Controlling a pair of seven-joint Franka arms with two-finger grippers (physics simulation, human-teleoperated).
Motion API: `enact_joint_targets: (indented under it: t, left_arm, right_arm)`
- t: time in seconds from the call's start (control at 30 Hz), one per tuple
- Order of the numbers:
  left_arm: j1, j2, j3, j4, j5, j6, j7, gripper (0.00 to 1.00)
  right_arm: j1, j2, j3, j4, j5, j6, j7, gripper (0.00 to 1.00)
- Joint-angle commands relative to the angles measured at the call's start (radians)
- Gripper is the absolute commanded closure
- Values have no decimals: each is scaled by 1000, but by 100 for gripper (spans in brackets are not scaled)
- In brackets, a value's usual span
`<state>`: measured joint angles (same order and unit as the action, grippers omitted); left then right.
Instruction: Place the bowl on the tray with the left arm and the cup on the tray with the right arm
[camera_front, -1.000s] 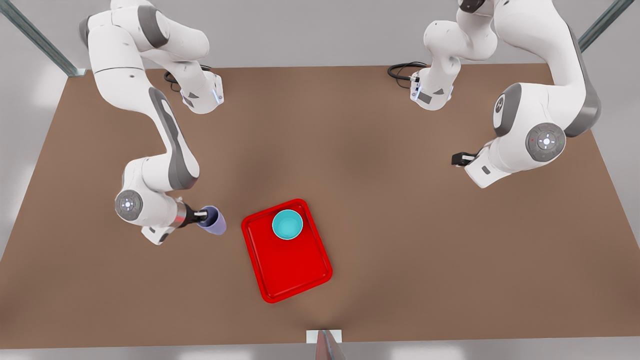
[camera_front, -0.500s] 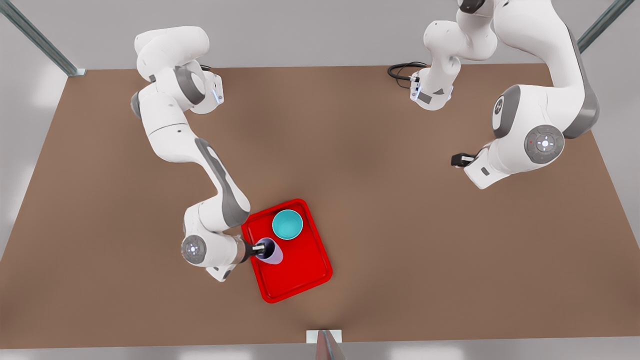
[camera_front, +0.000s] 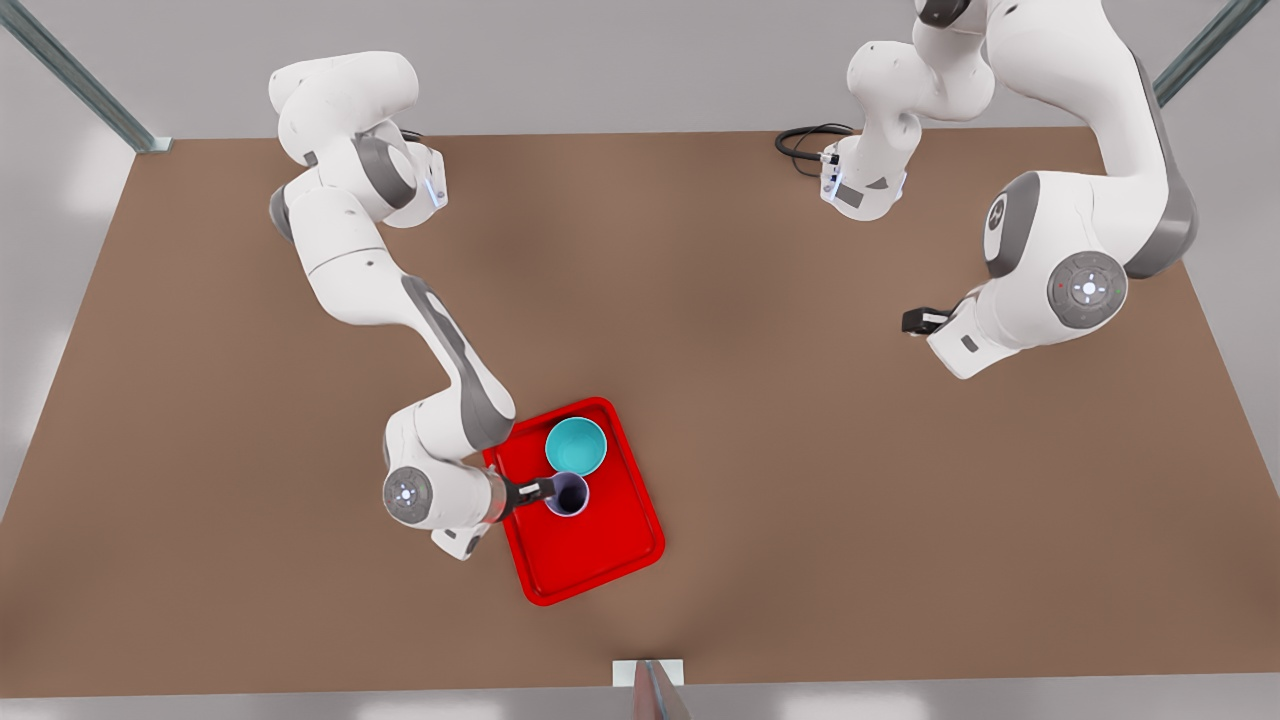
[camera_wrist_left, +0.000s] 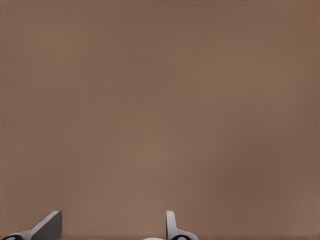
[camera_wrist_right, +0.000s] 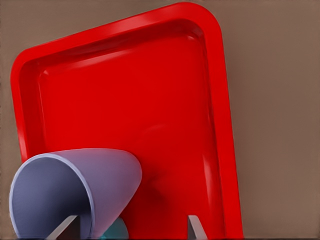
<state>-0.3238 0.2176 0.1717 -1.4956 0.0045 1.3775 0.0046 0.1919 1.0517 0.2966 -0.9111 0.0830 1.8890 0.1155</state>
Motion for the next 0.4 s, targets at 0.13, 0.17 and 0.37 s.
enact_joint_targets:
  t: [0.13,0.17,0.37]
  left_arm:
    - [0,-1,0,2,-1,-2,0,0]
    - [0,-1,0,5,0,-3,0,0]
    - [0,9,0,40,-6,-6,0,0]
  right_arm:
    - [-112,-160,-8,-45,-12,-162,7,0]
    - [-157,-332,-24,-205,-68,-168,12,0]
    - [-255,-918,-192,-723,-71,-231,4,0]
